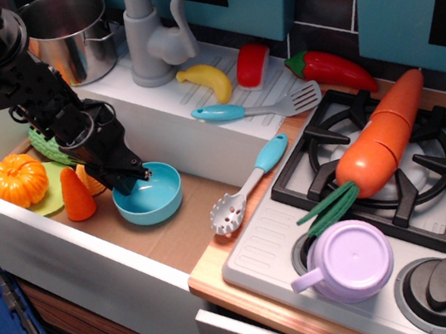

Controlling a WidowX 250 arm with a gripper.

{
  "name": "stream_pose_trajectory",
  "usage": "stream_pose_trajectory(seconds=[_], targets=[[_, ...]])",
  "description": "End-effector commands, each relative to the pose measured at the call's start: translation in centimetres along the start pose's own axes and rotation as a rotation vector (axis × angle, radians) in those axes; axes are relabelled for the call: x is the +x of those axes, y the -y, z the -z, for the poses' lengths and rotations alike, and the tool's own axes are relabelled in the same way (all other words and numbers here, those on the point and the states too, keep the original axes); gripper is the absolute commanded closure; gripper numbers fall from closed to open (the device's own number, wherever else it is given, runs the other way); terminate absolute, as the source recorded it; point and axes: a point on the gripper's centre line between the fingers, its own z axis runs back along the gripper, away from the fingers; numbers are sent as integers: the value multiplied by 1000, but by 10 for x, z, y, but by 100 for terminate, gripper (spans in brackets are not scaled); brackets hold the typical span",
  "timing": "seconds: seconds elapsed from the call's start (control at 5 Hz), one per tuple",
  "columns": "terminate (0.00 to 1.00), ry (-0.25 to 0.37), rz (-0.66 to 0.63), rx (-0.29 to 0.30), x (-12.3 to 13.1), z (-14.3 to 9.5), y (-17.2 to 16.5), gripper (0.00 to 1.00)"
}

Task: Lift bowl

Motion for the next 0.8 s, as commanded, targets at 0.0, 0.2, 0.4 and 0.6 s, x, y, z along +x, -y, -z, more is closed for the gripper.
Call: stream_pose_trajectory(seconds=[0.0,0.2,0.4,0.6], targets=[[0,17,-6,26,18,-24,14,100],[0,-3,8,21,21,-49,16,100],[0,-17,41,65,11,-76,14,100],[0,-9,33,66,12,-99,15,100]])
